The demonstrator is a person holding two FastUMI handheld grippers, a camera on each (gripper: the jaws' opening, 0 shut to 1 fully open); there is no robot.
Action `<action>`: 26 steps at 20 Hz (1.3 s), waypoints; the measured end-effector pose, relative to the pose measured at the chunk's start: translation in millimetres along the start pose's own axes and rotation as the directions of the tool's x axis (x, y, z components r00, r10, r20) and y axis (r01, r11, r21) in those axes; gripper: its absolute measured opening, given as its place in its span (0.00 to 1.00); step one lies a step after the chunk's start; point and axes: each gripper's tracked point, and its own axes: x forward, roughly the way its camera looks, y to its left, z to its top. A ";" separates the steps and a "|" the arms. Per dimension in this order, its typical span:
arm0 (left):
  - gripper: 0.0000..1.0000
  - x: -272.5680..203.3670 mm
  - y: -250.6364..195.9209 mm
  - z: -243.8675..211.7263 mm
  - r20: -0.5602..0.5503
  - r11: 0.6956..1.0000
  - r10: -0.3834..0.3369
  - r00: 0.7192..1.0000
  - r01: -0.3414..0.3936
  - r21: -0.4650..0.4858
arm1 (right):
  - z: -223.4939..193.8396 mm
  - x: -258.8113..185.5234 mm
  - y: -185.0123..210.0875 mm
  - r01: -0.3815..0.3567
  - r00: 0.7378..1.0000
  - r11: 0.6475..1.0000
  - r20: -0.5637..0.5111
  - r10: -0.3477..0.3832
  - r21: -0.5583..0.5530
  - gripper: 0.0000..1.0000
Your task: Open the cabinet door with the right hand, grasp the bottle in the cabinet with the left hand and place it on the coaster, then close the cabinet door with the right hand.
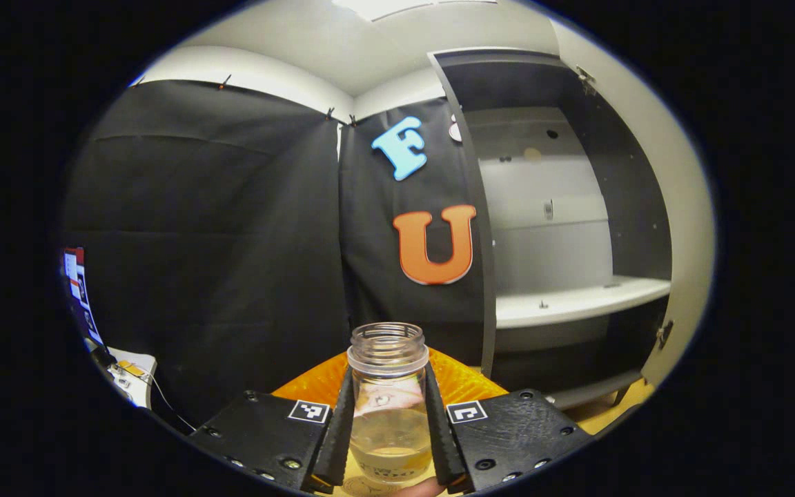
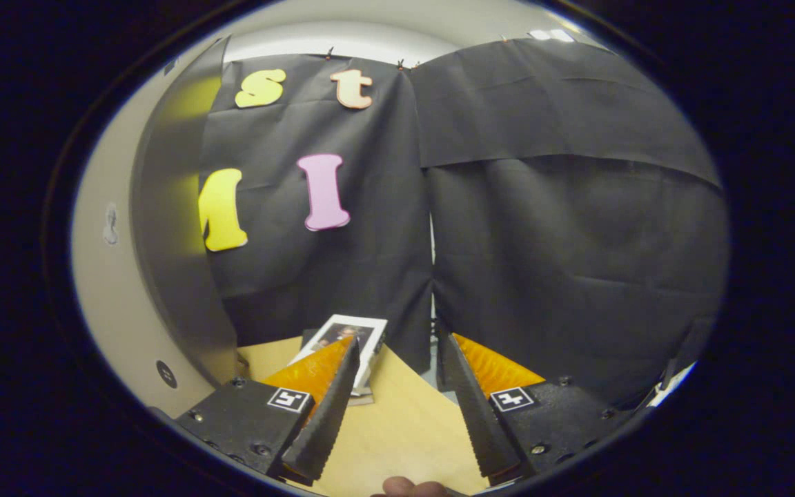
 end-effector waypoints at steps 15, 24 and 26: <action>0.47 13.2 26.0 -152.5 -0.076 0.998 0.061 0.995 -0.062 -0.014 | -103.3 -24.2 -1.9 0.032 0.983 0.954 -0.166 -0.085 -0.299 0.84; 0.81 14.5 27.3 -169.2 -0.134 0.996 0.054 0.990 -0.062 -0.061 | -113.3 -20.7 25.8 -0.034 0.988 0.922 -0.152 -0.028 -0.387 0.85; 0.84 15.8 27.9 -169.7 -0.133 0.996 0.057 0.990 -0.066 -0.067 | -112.9 -20.3 21.1 -0.024 0.987 0.926 -0.158 -0.039 -0.378 0.85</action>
